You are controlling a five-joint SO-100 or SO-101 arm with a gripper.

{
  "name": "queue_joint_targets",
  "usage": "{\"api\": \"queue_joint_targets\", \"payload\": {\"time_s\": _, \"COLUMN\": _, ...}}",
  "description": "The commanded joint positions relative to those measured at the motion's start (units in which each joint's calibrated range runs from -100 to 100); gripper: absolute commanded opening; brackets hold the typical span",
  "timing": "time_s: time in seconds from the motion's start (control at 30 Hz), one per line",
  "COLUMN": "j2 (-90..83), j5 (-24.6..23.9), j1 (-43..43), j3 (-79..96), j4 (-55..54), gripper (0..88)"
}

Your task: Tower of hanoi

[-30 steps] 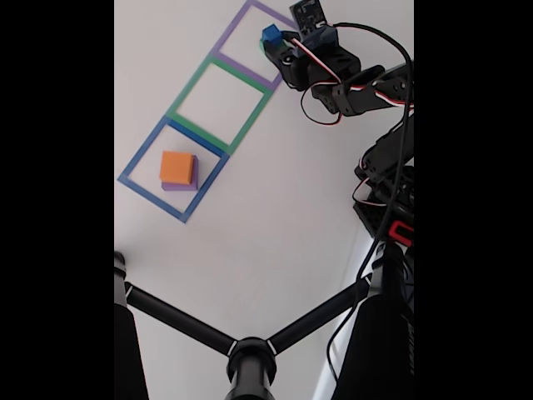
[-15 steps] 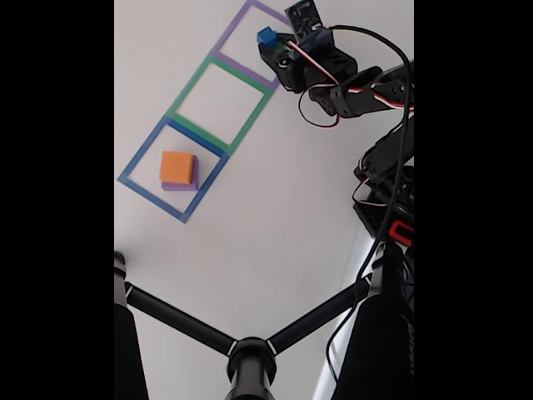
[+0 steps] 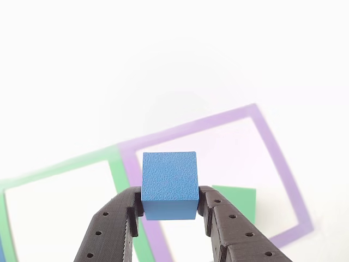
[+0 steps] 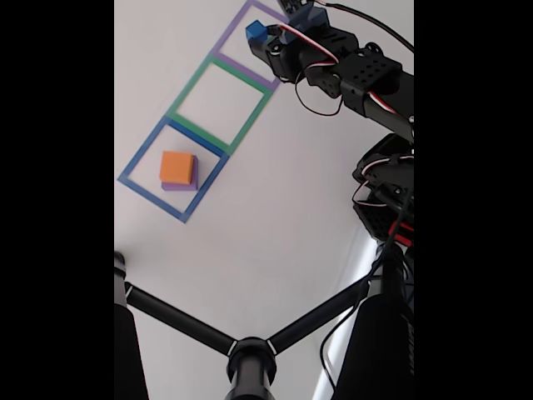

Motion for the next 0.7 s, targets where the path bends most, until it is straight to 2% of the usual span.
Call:
{"api": "queue_joint_targets", "payload": {"time_s": 0.0, "j2": -6.89, "j5": 0.59, "j1": -2.55, "j3": -14.31, "j4": 23.13, "gripper": 5.1}}
{"api": "queue_joint_targets", "payload": {"time_s": 0.17, "j2": -8.42, "j5": 0.59, "j1": -6.29, "j3": -32.77, "j4": 46.04, "gripper": 4.9}}
{"api": "queue_joint_targets", "payload": {"time_s": 0.37, "j2": -8.26, "j5": 0.59, "j1": -11.09, "j3": -52.49, "j4": 66.04, "gripper": 4.6}}
{"api": "queue_joint_targets", "payload": {"time_s": 0.5, "j2": -8.02, "j5": 0.59, "j1": -13.68, "j3": -61.31, "j4": 74.54, "gripper": 4.6}}
{"api": "queue_joint_targets", "payload": {"time_s": 0.67, "j2": -8.1, "j5": 0.59, "j1": -16.74, "j3": -64.95, "j4": 78.03, "gripper": 4.4}}
